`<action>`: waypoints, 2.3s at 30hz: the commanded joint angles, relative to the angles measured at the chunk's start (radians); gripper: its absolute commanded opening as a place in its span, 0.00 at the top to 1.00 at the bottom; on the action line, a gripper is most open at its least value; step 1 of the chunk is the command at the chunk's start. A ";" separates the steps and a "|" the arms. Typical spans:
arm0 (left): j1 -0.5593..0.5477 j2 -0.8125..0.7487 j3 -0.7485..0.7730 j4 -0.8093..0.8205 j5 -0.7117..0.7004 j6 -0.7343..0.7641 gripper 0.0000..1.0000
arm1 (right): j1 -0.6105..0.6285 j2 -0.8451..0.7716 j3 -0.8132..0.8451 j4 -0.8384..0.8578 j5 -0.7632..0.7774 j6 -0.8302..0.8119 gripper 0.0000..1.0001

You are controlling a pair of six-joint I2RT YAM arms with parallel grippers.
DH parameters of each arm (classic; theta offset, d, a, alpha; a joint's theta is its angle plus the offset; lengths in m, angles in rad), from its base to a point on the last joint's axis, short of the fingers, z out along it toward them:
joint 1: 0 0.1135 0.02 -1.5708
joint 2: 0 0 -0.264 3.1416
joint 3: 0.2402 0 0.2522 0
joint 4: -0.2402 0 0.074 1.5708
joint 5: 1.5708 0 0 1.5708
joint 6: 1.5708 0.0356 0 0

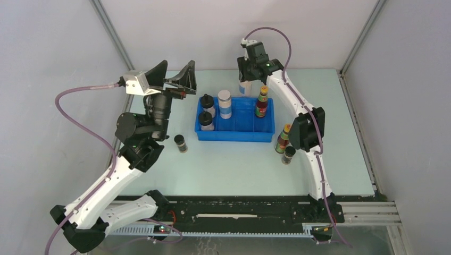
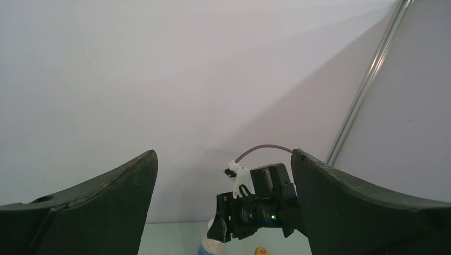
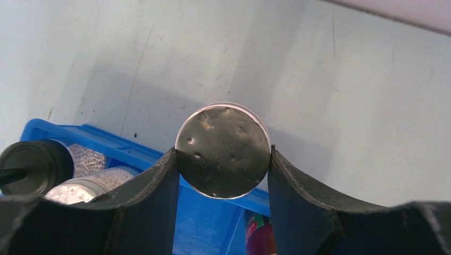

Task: Organize the condiment bottles
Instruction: Pick up the bottle from the center of the board, then place the bottle in the storage box.

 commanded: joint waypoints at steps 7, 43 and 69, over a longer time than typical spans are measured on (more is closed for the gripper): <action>0.004 -0.031 0.043 -0.022 -0.011 0.004 0.00 | 0.035 -0.195 0.076 0.087 0.061 -0.054 1.00; 0.005 -0.108 0.009 -0.164 -0.040 -0.058 0.00 | 0.448 -0.782 -0.663 0.185 0.273 -0.035 1.00; 0.004 -0.113 -0.032 -0.144 -0.051 -0.053 0.00 | 0.428 -0.682 -0.712 0.284 0.189 -0.003 1.00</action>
